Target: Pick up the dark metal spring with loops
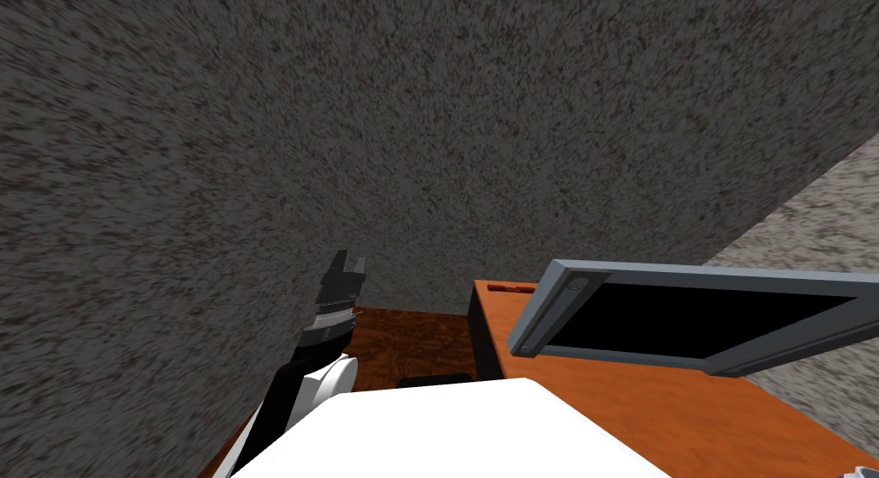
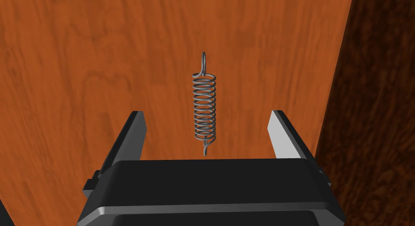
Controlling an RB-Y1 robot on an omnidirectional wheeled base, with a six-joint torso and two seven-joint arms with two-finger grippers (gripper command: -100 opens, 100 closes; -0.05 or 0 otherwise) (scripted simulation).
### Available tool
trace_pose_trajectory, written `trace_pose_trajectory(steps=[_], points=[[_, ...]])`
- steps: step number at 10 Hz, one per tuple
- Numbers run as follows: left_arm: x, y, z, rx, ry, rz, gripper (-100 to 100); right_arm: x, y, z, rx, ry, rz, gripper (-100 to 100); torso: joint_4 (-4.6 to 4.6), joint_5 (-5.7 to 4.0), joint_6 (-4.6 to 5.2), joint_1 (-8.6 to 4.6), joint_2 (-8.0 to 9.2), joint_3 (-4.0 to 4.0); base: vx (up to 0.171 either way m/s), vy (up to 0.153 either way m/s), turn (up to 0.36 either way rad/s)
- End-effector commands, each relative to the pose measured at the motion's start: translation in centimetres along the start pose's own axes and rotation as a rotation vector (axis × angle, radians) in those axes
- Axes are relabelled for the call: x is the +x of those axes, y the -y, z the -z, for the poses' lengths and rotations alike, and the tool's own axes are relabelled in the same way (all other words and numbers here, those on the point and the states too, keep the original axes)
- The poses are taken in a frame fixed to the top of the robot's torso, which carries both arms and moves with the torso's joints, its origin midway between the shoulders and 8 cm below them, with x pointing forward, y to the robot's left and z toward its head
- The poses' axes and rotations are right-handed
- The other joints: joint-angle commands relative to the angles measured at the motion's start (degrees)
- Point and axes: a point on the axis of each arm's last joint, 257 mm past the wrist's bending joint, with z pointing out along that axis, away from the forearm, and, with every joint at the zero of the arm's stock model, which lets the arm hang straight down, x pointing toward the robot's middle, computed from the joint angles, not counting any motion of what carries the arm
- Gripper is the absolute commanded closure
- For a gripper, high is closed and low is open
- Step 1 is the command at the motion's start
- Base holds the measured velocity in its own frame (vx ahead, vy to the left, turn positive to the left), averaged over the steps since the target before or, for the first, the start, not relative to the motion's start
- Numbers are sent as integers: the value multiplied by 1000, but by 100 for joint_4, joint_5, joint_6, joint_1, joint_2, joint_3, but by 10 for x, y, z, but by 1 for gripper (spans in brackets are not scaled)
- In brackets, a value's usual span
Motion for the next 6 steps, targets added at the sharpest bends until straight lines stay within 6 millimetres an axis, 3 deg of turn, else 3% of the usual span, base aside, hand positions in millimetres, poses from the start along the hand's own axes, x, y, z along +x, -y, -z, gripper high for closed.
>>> trace_pose_trajectory(steps=[1, 3, 6], points=[[0, 0, 0, 0, 0, 0, 0, -13, -6, -7, 0, 1, -7, -100, 0, 0, 0, 0, 0, 0, 13, -47, 48], [0, 0, 0, 0, 0, 0, 0, -17, -8, -8, 0, 1, -9, -100, 3, -5, 0, -23, 13, 8, 1, -54, 19], [0, 0, 0, 0, 0, 0, 0, -31, -14, -15, -1, 1, -16, -100, 4, 1, 1, 6, 18, 11, -2, 1, 6]])
